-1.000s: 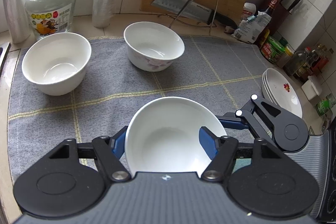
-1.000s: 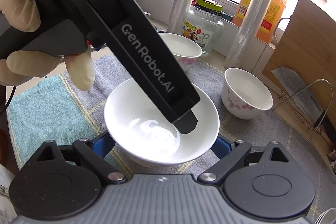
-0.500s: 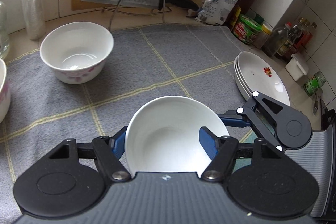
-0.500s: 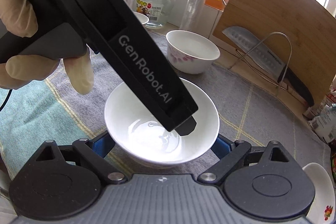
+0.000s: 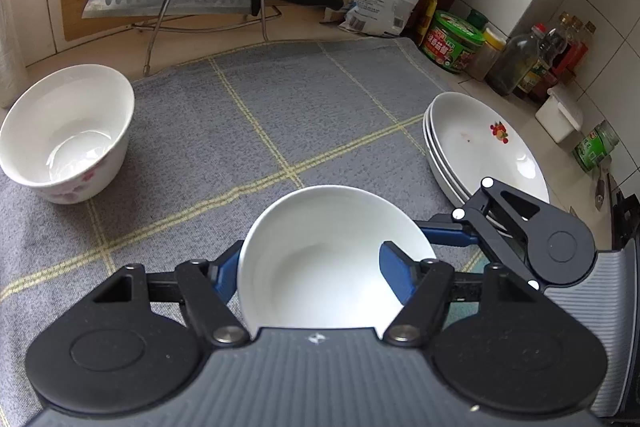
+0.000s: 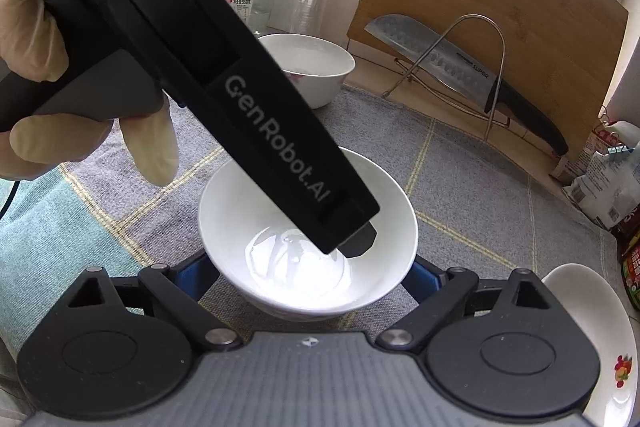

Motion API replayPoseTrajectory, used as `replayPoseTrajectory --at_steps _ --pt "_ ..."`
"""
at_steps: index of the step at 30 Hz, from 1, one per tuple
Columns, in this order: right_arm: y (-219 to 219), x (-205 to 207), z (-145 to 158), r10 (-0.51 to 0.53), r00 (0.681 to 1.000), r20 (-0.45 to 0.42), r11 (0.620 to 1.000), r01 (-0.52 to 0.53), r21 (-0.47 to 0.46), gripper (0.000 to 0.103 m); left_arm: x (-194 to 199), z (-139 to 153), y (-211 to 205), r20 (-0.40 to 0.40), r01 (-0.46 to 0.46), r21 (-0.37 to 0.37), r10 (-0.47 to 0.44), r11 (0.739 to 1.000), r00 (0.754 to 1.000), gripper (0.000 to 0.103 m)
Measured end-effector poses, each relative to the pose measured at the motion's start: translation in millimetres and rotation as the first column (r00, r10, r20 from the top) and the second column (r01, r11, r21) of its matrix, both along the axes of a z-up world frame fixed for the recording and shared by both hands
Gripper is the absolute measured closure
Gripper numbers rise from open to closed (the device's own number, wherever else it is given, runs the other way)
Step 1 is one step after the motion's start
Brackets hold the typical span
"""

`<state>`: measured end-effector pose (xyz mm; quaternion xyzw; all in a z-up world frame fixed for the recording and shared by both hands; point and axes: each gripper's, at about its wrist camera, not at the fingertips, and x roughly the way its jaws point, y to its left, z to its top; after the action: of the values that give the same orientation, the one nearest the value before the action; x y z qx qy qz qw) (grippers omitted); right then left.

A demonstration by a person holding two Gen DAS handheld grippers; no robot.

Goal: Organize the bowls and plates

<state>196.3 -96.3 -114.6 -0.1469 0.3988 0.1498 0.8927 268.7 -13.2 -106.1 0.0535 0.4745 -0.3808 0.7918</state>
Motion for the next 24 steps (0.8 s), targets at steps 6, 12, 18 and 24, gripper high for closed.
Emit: replayPoseTrajectory --at_steps 6,12,18,24 --pt "-6.5 3.1 -4.8 -0.019 1.000 -0.005 1.000 0.019 0.017 0.006 4.6 -1.9 -3.4 -0.008 -0.007 -0.004 0.007 1.000 1.000 0.033" --pt "-6.2 6.9 -5.9 -0.034 0.999 -0.010 0.999 0.034 0.025 0.006 7.3 -2.4 -6.0 -0.006 -0.008 -0.008 0.008 1.000 1.000 0.033" --pt "-7.8 6.7 -3.0 -0.038 0.999 -0.010 0.998 0.038 0.044 0.002 7.6 -2.9 -4.6 -0.014 -0.006 -0.026 0.006 1.000 1.000 0.024" --pt "-7.6 5.0 -1.7 -0.043 0.999 0.007 0.999 0.043 0.026 0.000 6.6 -0.7 1.3 0.002 -0.046 -0.027 0.046 0.999 0.999 0.017"
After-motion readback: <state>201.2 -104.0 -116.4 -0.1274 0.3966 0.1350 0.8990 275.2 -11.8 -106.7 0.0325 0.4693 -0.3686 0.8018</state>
